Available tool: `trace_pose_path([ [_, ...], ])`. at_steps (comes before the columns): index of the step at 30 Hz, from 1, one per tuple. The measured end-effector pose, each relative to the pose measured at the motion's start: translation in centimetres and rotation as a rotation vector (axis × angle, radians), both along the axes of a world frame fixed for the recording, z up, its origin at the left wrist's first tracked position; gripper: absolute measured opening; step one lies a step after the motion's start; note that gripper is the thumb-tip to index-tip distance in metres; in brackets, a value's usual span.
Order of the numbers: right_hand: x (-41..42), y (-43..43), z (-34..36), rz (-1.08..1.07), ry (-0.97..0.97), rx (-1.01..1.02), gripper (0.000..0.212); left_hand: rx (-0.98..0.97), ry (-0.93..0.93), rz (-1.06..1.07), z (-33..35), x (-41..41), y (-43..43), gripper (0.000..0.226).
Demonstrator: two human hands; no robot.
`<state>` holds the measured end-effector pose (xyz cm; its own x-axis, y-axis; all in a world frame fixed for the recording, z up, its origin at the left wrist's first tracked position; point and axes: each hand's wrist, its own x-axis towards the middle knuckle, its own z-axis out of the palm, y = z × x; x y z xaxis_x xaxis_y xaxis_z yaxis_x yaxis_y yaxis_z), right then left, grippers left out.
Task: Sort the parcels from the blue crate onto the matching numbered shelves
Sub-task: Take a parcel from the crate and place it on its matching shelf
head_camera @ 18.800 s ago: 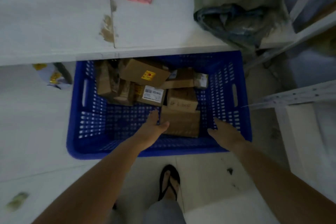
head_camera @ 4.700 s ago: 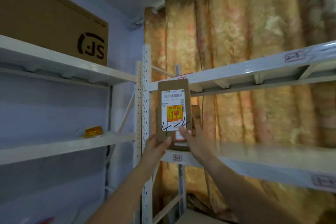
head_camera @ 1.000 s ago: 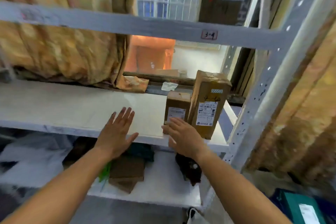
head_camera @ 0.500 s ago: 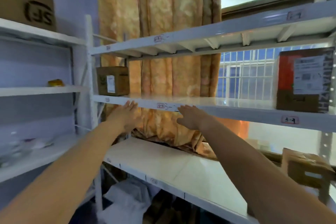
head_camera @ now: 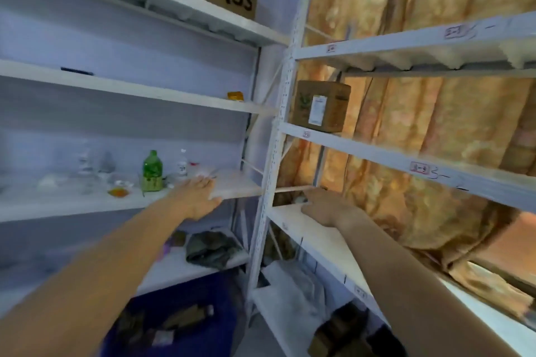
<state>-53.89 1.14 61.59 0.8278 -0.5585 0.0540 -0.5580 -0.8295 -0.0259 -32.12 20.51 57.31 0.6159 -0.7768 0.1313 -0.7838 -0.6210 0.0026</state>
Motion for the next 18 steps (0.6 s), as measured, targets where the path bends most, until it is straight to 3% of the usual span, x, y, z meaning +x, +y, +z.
trace_pose_path([
  [8,17.2,4.3,-9.8,0.21,0.121,0.179,0.056,0.141,0.085,0.159,-8.5,10.7,9.0,0.067],
  [18,35.4,-0.9,-22.7,0.405,0.335,0.249,0.06,0.241,0.206,0.302,-22.6,23.2,6.5,0.065],
])
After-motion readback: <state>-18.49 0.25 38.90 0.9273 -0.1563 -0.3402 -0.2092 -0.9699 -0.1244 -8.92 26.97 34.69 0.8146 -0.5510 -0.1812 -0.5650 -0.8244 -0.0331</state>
